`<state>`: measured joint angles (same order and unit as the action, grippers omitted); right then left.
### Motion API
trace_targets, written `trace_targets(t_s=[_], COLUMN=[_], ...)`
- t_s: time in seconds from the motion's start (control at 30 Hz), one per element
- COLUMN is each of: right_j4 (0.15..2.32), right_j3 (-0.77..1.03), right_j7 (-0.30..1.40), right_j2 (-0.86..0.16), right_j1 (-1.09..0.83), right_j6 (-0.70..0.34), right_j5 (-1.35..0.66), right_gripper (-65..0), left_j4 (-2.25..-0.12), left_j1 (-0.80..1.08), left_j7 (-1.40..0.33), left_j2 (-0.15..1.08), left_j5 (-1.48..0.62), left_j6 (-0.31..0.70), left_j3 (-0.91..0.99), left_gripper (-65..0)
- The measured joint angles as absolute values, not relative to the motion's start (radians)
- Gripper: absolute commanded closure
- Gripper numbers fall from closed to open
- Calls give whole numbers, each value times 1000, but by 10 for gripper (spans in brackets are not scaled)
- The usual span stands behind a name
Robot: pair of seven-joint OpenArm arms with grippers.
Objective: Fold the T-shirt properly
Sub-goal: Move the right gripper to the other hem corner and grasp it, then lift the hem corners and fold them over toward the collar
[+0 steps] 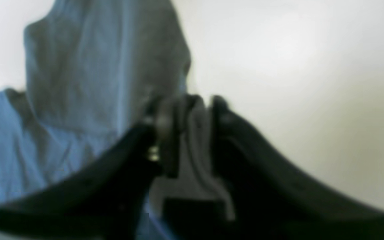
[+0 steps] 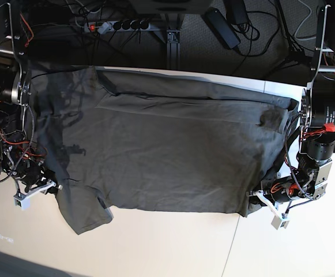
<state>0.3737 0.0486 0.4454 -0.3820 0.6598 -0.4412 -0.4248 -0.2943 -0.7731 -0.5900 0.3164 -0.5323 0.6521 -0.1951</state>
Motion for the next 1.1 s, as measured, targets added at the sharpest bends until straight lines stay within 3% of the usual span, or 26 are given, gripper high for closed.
trace_targets(t_s=[0.13,0.5,0.9,1.1], right_j4=[397,519,707,856], right_j3=[35,32,24,24], right_j7=[447,479,694,770], right_j2=[-382,-405,-484,-541], right_j1=[659,649,617,559], right_j6=[-441,-442,-444,-445], right_j5=[-414,-304,-448,-574], right_gripper=[0,0,0,0], left_j4=[-294,-316,-544,-601], left_j1=[-773,-761,-751,-739], left_j7=[-590,-624,-1034,-1137], left_j2=[317,330,436,492], left_j5=[-532,-608,-968,-1098], left_j6=[653,673,677,677], left_j3=[-195,-195,-199,-201], left_gripper=[0,0,0,0])
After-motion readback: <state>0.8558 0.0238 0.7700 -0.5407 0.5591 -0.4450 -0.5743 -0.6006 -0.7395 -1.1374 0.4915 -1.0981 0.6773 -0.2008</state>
